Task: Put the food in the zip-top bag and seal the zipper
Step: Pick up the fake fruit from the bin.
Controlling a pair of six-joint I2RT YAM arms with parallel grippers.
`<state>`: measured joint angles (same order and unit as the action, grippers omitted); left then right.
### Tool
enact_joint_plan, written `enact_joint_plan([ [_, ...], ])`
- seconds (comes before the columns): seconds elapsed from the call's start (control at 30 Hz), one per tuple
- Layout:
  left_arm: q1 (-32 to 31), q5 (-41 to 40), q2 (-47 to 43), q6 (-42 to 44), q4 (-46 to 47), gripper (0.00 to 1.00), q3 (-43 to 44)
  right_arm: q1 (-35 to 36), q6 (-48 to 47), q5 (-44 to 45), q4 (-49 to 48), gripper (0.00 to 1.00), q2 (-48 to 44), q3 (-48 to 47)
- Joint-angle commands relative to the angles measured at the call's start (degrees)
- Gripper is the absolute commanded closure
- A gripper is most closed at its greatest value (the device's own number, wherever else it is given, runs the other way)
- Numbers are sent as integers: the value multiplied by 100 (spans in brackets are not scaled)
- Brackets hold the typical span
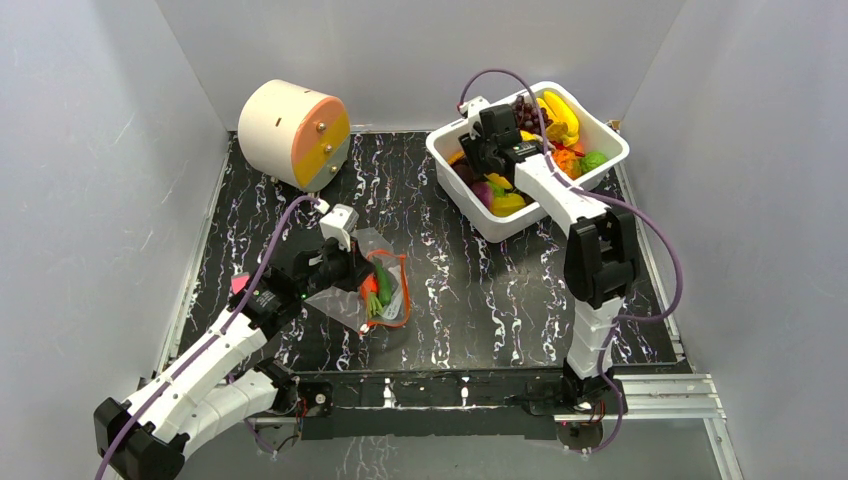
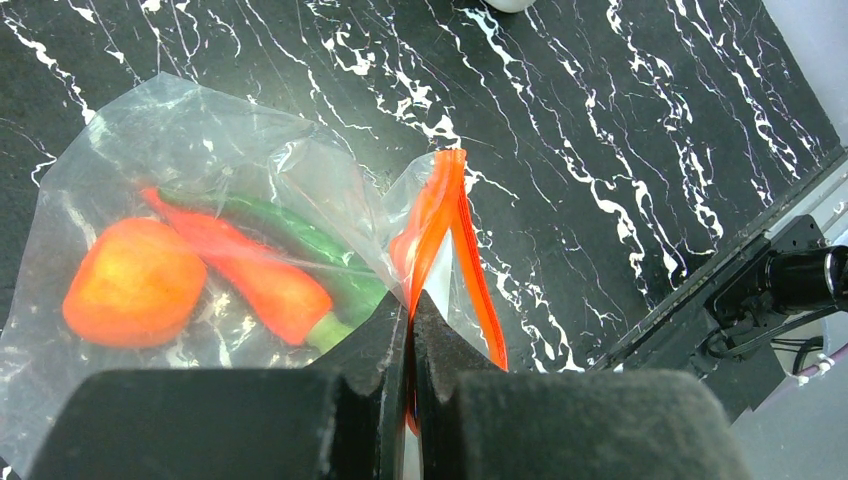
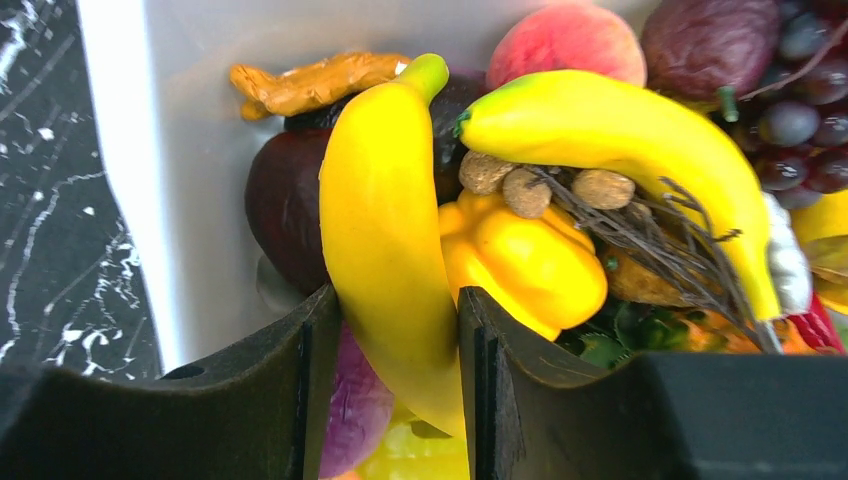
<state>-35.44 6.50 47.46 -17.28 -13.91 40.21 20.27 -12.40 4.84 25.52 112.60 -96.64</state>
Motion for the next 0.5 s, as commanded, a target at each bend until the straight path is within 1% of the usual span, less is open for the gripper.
enact_joint_plan([
  [0.0,-20,-85,-131,58,38,100,101,68,346,106,-238,72,-680,-6],
  [0.17,-26,-97,-142,24,54,100,90,98,993,93,-192,73,-1103,116],
  [0.47,-24,-26,-128,-110,179,100,48,210,1813,-833,-723,74,-2348,1040],
])
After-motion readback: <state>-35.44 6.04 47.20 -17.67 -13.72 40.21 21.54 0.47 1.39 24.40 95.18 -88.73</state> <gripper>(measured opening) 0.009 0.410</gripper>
